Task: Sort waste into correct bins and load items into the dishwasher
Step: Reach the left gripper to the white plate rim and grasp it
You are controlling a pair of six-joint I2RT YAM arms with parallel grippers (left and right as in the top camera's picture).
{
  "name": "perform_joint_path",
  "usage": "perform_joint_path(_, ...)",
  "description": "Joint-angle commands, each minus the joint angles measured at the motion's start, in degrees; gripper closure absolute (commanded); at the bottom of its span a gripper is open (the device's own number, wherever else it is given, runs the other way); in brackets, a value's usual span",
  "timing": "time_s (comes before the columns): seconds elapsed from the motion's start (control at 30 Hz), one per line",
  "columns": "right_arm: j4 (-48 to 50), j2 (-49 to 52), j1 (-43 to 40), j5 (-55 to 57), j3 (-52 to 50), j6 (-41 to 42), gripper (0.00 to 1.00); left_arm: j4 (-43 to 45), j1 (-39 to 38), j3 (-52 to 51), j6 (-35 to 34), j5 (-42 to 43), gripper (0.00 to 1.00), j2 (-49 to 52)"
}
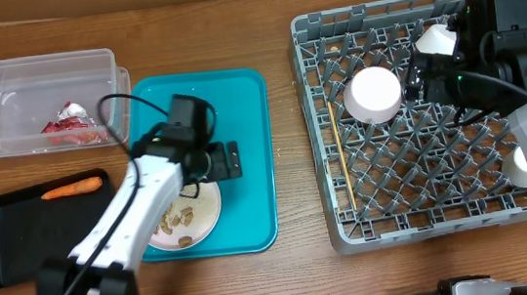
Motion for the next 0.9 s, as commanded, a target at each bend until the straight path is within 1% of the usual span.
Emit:
perform_joint_path(0.0,0.09,-0.11,0.0,0.33,0.35,-0.57,0.0,-0.31,-2.8,0.55,2.05,-0.44,0.01,5.11)
perform_joint_path(0.13,0.09,-0.11,0.0,0.31,0.35,-1.29,0.0,-0.72,-3.15,0.57,2.05,-0.2,0.05,8.04)
perform_joint_path(0.23,0.07,-0.11,0.0,0.33,0.35,-1.6,0.0,1.55,-3.08,0.57,2.05,-0.28,0.07,8.24)
perform_joint_path(0.27,0.07,-0.11,0.0,0.31,0.35,-1.6,0.0,2.91,-3.08,0.57,1.86,-0.46,0.11,8.24)
perform_joint_path(0.33,0.07,-0.11,0.0,0.31,0.35,-1.6,0.0,4.79,-3.08,0.57,0.48,-0.42,0.14,8.24)
perform_joint_path(0.4,0.02,-0.11,0.0,0.31,0.35,-1.6,0.0,5.55,-3.08,0.57,0.09,-0.44,0.26,8.28)
perform_joint_path(0.63,-0.02,-0.11,0.0,0.31,0.35,-1.6,0.0,4.04,-3.08,0.04,-1.36,-0.46,0.28,9.22)
perform_joint_path(0.67,-0.02,-0.11,0.0,0.31,0.35,-1.6,0.0,4.48,-3.1,0.02,-2.75,-0.42,0.32,9.84)
perform_joint_path(0.73,-0.22,-0.11,0.0,0.31,0.35,-1.6,0.0,4.98,-3.1,0.02,-4.11,-0.39,0.37,10.99)
perform_joint_path(0.83,-0.63,-0.11,0.0,0.33,0.35,-1.62,0.0,5.95,-3.1,0.02,-4.2,-0.39,0.45,12.59)
perform_joint_path(0.87,-0.76,-0.11,0.0,0.31,0.35,-1.62,0.0,6.43,-3.08,0.02,-4.2,-0.44,0.52,13.09)
